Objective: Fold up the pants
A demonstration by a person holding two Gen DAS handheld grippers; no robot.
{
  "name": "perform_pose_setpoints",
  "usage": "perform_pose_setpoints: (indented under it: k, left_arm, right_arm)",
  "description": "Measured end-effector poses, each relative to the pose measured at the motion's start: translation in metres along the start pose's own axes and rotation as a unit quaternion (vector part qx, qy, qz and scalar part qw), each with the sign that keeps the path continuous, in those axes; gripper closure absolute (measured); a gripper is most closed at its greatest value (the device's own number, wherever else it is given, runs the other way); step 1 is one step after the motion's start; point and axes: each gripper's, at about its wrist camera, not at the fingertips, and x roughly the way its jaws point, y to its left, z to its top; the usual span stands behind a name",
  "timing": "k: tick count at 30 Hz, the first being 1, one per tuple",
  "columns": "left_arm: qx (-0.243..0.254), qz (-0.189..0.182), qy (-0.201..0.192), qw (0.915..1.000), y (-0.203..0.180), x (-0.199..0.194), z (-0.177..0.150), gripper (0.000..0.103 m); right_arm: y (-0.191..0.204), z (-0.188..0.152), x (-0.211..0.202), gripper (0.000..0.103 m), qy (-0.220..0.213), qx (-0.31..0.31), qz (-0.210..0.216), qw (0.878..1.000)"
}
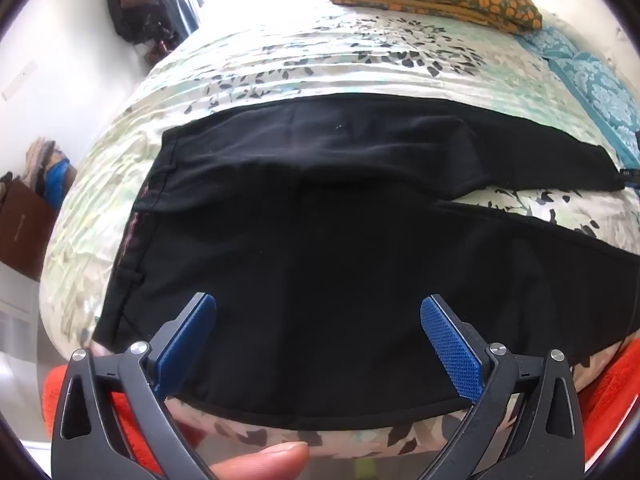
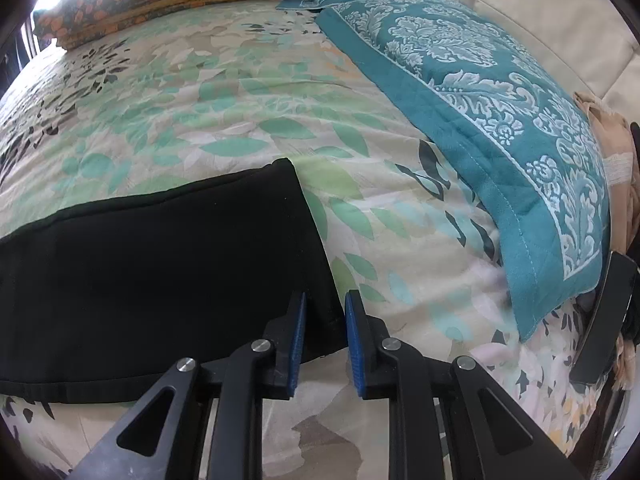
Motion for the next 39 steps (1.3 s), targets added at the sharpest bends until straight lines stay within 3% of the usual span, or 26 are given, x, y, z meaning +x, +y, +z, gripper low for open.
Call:
perform_pose_setpoints:
  k: [1,2,5,8,10,12,14,16,18,20,22,24,27,30,32,35,37,39]
  left_arm:
    - [-0.009,-0.003,0.006,0.9999,0.007,0.006,0.0,0.0]
    - [-0.017,0.0,0.01,0.9998,0.014,0.012,0.0,0.0]
    - [-0.029,0.04,0.003,0.9988,0.041,0.042,-0.009,0.0]
    - [-0.01,0.076,0.01,0.997,0.052,0.056,-0.028,0.0]
    - [0.01,0.088,0.019,0.9959,0.056,0.065,-0.043,0.001]
    - [0.028,0.079,0.032,0.9959,0.057,0.069,-0.059,0.0]
    - [0.044,0.072,0.041,0.9956,0.055,0.059,-0.065,0.0]
    - [0.032,0.056,0.035,0.9973,0.06,0.053,-0.069,0.0]
    - [-0.001,0.053,0.022,0.9983,0.088,0.049,-0.063,0.001]
    - [-0.053,0.037,0.011,0.9979,0.132,0.052,-0.056,0.001]
    - [-0.097,0.045,0.007,0.9943,0.172,0.055,-0.054,0.001]
    - [-0.124,0.029,0.012,0.9918,0.204,0.061,-0.055,0.001]
    - [-0.139,0.011,0.015,0.9901,0.232,0.069,-0.064,0.002]
    - [-0.156,-0.023,0.016,0.9873,0.232,0.07,-0.08,0.002]
    - [-0.149,-0.031,0.011,0.9882,0.226,0.064,-0.078,0.002]
    - [-0.143,-0.028,-0.011,0.9893,0.217,0.053,-0.07,0.002]
    - [-0.145,-0.031,-0.021,0.9887,0.212,0.047,-0.067,0.002]
    - [-0.144,-0.026,-0.02,0.989,0.205,0.043,-0.066,0.002]
  right_arm:
    - [-0.003,-0.002,-0.003,0.028,0.006,0.013,0.008,1.0]
    - [-0.005,-0.006,-0.009,0.021,0.005,0.027,0.008,1.0]
    - [-0.001,-0.027,-0.047,0.021,-0.017,0.045,0.04,0.998]
    - [0.034,-0.067,-0.097,0.021,-0.015,0.008,0.12,0.993]
    - [0.071,-0.106,-0.133,0.021,0.003,-0.024,0.208,0.978]
    - [0.116,-0.152,-0.167,0.021,0.022,-0.07,0.29,0.954]
    - [0.157,-0.199,-0.188,0.021,0.047,-0.122,0.321,0.938]
    - [0.179,-0.243,-0.189,0.021,0.08,-0.146,0.315,0.934]
    - [0.175,-0.272,-0.186,0.021,0.092,-0.119,0.286,0.946]
    - [0.156,-0.284,-0.194,0.021,0.071,-0.072,0.279,0.955]
    - [0.131,-0.282,-0.21,0.021,0.029,-0.019,0.272,0.962]
    - [0.101,-0.279,-0.22,0.02,-0.007,0.048,0.262,0.964]
    - [0.036,-0.274,-0.219,0.019,-0.027,0.168,0.241,0.955]
    - [-0.049,-0.275,-0.196,0.015,-0.002,0.287,0.195,0.938]
    - [-0.089,-0.274,-0.172,0.015,0.05,0.302,0.193,0.932]
    - [-0.114,-0.275,-0.151,0.015,0.094,0.3,0.202,0.927]
    - [-0.125,-0.265,-0.14,0.015,0.104,0.267,0.185,0.94]
    - [-0.135,-0.253,-0.128,0.015,0.107,0.246,0.141,0.953]
